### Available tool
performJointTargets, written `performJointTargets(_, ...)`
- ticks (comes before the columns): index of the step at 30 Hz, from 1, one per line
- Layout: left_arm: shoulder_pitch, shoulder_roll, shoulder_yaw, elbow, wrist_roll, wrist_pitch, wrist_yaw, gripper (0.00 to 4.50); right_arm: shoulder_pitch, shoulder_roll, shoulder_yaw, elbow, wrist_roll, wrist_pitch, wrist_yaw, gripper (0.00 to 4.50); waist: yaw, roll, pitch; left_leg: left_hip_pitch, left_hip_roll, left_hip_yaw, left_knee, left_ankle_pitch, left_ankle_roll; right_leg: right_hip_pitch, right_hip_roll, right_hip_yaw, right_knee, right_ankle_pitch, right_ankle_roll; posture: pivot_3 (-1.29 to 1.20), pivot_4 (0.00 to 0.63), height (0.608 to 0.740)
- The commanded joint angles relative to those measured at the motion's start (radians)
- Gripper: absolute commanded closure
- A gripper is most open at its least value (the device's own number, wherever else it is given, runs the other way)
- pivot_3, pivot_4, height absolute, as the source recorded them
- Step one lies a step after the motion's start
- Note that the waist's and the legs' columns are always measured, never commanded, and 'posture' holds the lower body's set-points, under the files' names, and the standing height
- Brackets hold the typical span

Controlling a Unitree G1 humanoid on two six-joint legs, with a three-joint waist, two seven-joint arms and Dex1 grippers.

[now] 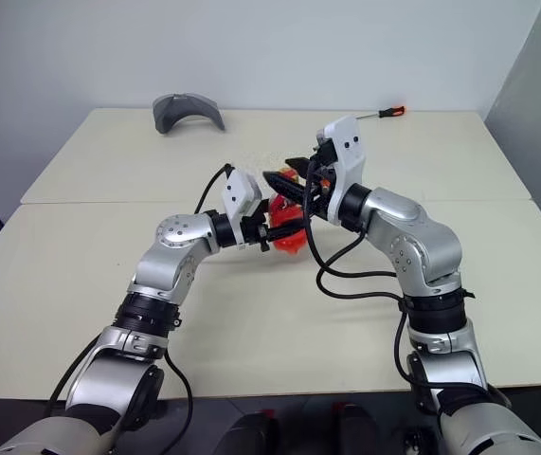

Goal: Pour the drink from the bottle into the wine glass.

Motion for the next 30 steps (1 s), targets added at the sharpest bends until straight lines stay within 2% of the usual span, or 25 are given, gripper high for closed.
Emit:
performJointTargets(1, -0.019, -0.007, 0.016, -0.064, -0.017, -0.002, 0.011, 2.43, -0.039, 0.016, -0.035, 0.001, 0.022, -0.015, -0.016, 3.2, 0.0, 0.0, 0.0, 0.0, 0.0, 0.0, 0.0, 0.0, 0.0, 0.0, 0.0, 0.0, 0.0, 0.0, 0.0, 0.0, 0.15, 0.74)
performJointTargets(6, 0.041, 0.012, 0.024, -0.2, -0.057, 0.059, 0.007, 2.54, -0.074, 0.043, -0.023, 0.02, 0.047, -0.025, 0.027, 3.22, -0.002, 0.0, 0.0, -0.001, 0.0, 0.001, 0.0, 0.0, 0.0, -0.001, 0.0, 0.001, 0.001, 0.0, 0.0, 0.0, 0.15, 0.74)
performJointTargets(11, 0.142, 0.043, 0.023, -0.426, -0.136, 0.152, -0.024, 2.56, -0.143, 0.041, -0.005, 0.066, 0.114, -0.03, 0.197, 3.22, -0.006, 0.0, 0.0, -0.008, 0.0, 0.003, 0.002, 0.0, -0.001, -0.012, 0.0, 0.002, 0.008, 0.0, 0.0, 0.0, 0.15, 0.74)
performJointTargets(16, 0.221, 0.064, 0.008, -0.598, -0.212, 0.237, -0.032, 2.68, -0.198, 0.036, 0.017, 0.115, 0.152, -0.037, 0.348, 3.22, -0.003, 0.0, 0.0, -0.009, 0.0, 0.002, 0.007, 0.0, 0.001, -0.012, 0.0, 0.001, 0.012, 0.0, 0.0, 0.0, 0.15, 0.74)
performJointTargets(20, 0.306, 0.134, 0.017, -0.774, -0.318, 0.338, -0.054, 2.78, -0.242, 0.006, 0.093, 0.146, 0.147, -0.059, 0.558, 3.22, -0.003, 0.001, 0.0, -0.011, 0.0, 0.001, 0.01, -0.001, 0.001, -0.012, 0.0, 0.001, 0.011, 0.0, 0.0, 0.0, 0.15, 0.74)
performJointTargets(25, 0.329, 0.176, 0.027, -0.821, -0.356, 0.376, -0.032, 2.85, -0.256, -0.023, 0.121, 0.191, 0.093, -0.092, 0.631, 3.22, 0.001, 0.001, 0.0, -0.011, 0.0, 0.001, 0.01, -0.001, 0.002, -0.011, 0.0, 0.0, 0.012, 0.0, 0.0, 0.0, 0.15, 0.74)
performJointTargets(30, 0.306, 0.171, 0.025, -0.797, -0.343, 0.378, -0.006, 2.92, -0.249, -0.059, 0.091, 0.199, 0.096, -0.076, 0.625, 1.53, 0.002, 0.001, 0.0, -0.012, 0.0, 0.001, 0.011, 0.0, 0.001, -0.011, 0.0, 0.0, 0.011, 0.0, 0.0, 0.0, 0.15, 0.74)
